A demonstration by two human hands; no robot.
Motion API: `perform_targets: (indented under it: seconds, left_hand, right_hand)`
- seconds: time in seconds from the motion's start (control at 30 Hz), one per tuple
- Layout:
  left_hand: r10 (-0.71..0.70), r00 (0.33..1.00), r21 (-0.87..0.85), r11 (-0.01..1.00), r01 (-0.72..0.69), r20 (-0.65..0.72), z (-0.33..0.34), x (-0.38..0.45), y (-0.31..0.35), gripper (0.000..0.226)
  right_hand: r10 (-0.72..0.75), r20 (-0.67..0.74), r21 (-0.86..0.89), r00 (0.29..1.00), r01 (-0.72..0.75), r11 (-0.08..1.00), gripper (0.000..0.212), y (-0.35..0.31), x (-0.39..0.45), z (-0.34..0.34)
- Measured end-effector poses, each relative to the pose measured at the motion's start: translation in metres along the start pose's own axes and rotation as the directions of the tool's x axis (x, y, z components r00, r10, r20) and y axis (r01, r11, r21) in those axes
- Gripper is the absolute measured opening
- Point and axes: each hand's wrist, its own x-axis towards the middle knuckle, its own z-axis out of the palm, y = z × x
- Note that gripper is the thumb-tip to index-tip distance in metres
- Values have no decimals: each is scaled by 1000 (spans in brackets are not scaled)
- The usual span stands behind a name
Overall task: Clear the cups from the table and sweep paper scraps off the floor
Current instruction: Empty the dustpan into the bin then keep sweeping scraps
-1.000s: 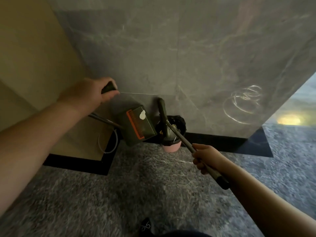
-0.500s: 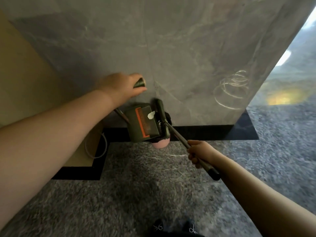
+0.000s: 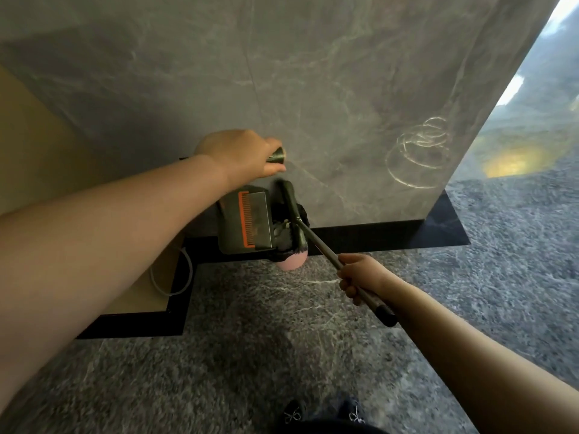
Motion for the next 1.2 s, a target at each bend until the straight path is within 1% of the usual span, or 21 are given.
perform_targets:
  seconds: [0.13,0.2,0.3,0.37,0.4,0.47,0.53,0.63,0.77,0.87,0.9,0.97,1.07,1.13,1.2]
  left_hand:
    - [-79,993,-73,995,72,-92,2,-23,-18,45]
    - [-148,980,-127,983,132,-131,0,-42,-31,44]
    - [-242,956,-240,950,199,-165,-1,-78,-48,43]
    - [-287,933,-310,927,213,-217,-1,-108,-54,37]
    - [-325,918,-326,914,243,-227,1,-125,-57,35]
    - [-400,894,-328,888,323,-202,8,-156,-62,34]
    - [-471,871,-321,853,411,-137,20,-190,-65,37]
    - [-573,818,-363,774,518,-54,44,-238,-63,39]
    - [-686,727,-341,681,648,11,87,-304,-63,45]
    - [-763,641,-397,565,723,82,122,-343,-62,59]
    - [-783,616,-398,540,742,86,132,-357,-60,60]
    - [-792,607,-365,549,752,58,150,-381,-52,53]
    - [-833,550,-319,507,801,57,170,-422,-37,51]
    - [-849,527,-295,495,818,39,178,-440,-25,50]
    - [-880,474,-270,446,853,43,180,-457,-14,48]
  right_hand:
    - [-9,6,14,1000,9,1000,32,6,-3,-1]
    - [-17,29,18,999,16,1000,31,8,-8,3]
    - [-27,60,6,998,27,1000,31,11,-15,12]
    - [-23,77,-18,997,24,1000,33,12,-19,19]
    - [-15,90,-38,996,18,999,35,13,-20,23]
    - [-12,116,-61,993,19,998,35,14,-22,30]
    - [8,149,-88,989,5,996,34,15,-22,42]
    - [63,178,-141,982,-38,989,33,19,-19,66]
    - [130,213,-214,968,-84,973,29,25,-14,106]
    - [154,228,-271,961,-89,958,34,29,-11,136]
    - [159,237,-299,958,-84,951,32,30,-10,148]
    - [178,245,-341,953,-87,936,26,30,-12,167]
    - [206,273,-414,940,-78,907,30,27,-6,199]
    - [218,289,-450,932,-69,890,29,28,-2,213]
    - [226,300,-478,927,-59,876,32,30,7,227]
